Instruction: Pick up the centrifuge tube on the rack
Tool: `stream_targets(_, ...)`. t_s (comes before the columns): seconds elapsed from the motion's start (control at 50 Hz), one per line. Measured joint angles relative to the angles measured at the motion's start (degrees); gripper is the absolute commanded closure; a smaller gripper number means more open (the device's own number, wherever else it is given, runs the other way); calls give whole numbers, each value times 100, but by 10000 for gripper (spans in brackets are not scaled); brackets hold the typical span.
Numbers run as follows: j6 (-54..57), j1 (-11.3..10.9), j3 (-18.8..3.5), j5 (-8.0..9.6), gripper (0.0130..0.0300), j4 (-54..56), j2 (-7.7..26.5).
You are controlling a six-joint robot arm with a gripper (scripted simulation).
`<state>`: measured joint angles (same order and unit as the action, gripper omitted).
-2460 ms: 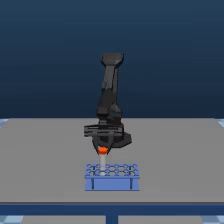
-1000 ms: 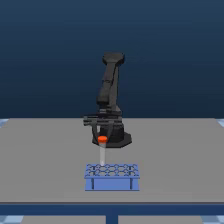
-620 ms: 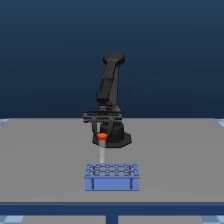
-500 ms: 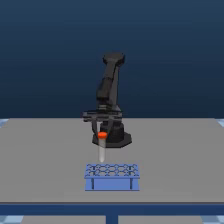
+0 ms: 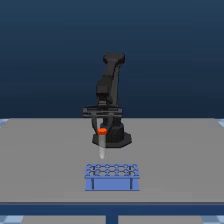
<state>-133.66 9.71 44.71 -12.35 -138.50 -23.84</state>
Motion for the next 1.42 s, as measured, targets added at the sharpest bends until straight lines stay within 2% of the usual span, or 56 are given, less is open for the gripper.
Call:
stream_targets(0.4,-310,0,-56,-94,300,-253,-29)
stream_targets(1.42,-326,0,-56,-107,300,-254,-29)
